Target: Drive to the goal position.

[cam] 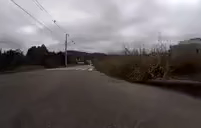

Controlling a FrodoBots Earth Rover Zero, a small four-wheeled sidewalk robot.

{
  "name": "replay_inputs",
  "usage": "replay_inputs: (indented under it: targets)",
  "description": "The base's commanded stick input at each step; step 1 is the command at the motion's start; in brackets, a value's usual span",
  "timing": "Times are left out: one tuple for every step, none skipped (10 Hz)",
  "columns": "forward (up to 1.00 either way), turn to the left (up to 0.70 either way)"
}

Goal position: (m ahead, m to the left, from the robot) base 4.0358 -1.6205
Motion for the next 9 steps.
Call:
replay_inputs:
  targets:
    - [0.45, 0.0]
    - [0.45, 0.0]
    - [0.45, 0.0]
    - [0.45, 0.0]
    - [0.45, 0.0]
    - [0.45, 0.0]
    - [0.45, 0.0]
    - [0.45, 0.0]
    - [0.45, 0.0]
